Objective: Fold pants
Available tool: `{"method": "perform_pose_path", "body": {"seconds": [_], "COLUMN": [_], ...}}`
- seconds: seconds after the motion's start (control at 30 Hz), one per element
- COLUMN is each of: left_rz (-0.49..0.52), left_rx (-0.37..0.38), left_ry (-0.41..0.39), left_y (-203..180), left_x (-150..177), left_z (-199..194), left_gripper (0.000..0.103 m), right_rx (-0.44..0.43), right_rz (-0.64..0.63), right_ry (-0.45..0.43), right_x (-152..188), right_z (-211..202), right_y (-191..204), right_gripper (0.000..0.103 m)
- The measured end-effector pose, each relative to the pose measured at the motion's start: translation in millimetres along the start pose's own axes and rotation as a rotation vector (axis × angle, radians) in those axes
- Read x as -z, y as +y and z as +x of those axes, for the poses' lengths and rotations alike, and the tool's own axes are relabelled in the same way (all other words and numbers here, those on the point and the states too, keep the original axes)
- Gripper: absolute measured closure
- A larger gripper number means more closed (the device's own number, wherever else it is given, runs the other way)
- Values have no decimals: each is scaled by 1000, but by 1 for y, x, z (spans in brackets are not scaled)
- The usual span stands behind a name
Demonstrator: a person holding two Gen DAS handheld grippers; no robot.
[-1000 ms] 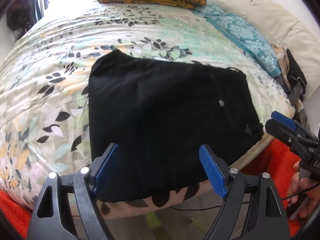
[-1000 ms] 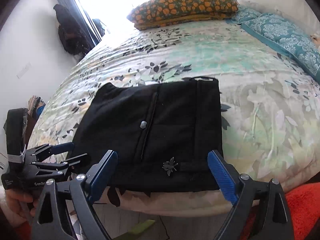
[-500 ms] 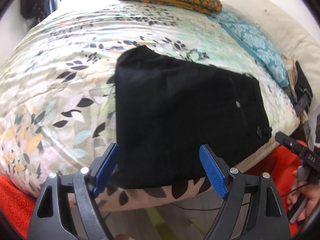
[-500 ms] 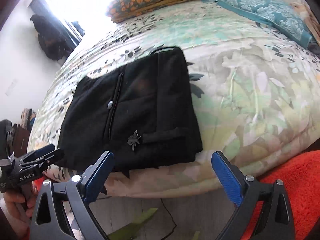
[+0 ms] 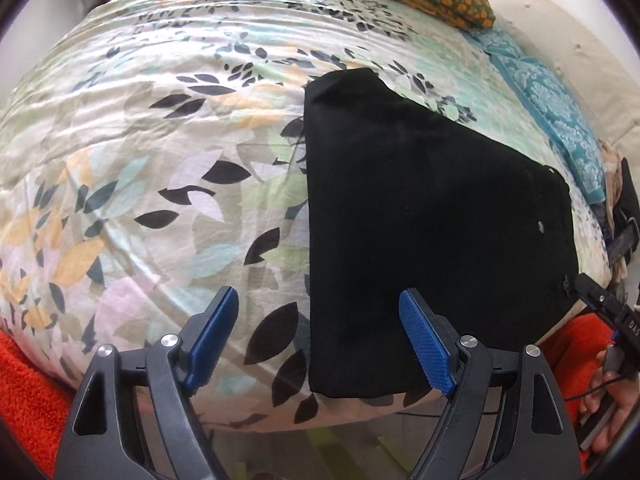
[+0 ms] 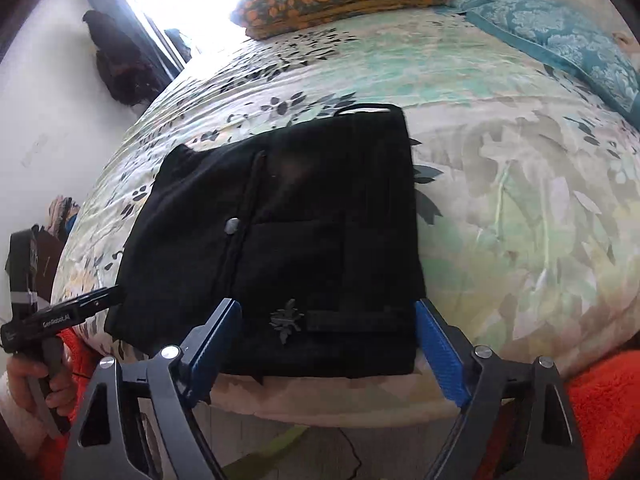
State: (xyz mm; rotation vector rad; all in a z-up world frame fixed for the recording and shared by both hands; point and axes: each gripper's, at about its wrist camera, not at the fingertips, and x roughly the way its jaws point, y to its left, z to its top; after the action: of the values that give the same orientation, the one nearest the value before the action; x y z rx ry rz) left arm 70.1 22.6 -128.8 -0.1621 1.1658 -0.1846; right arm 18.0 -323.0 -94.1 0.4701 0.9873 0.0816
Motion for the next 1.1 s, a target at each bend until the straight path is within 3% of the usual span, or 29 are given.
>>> {"method": "perform_pose_path", "body": {"seconds": [0.1,0.27,0.4,0.53,0.63,0.73,0.83,0.93,1.1], "left_rz": [17,24,111,213,189,89,46,67,34], "left_rx": [41,85,157,215,199,60,14,-125,-11], "left_ry": [-59,-32,-48,-56,-33,13,-45,-56,-90], "left_y": [2,-4,-29,-72,-86,-75,-62,-69,-51], "left_x": [-5,-11,-22,-60,-96,-128,-138,-149,-135], "left_z": [-18,-13,-12,4,38,88,103,102,53], "left_gripper": [19,19,19,19,19,21,19,19,19], "right_rx": [15,-14,-92,-113,-72,17,16,28,-3], "right_rz": [48,72,-96,-255,-276,-225,-260,-276,-186], "right_ry": [-97,-77,-75,-79,-35,104,35,31,-47], "right_x": [-8,-16,-28,-51,-64,-56,-41,-38,-44], "right_z": [-30,-29,-25,-7,25,72,71,63,14], "right_y": [-19,-29,8,53,56,32,24,25,14], "right_gripper": [16,16,16,17,17,18,17,17,17]}}
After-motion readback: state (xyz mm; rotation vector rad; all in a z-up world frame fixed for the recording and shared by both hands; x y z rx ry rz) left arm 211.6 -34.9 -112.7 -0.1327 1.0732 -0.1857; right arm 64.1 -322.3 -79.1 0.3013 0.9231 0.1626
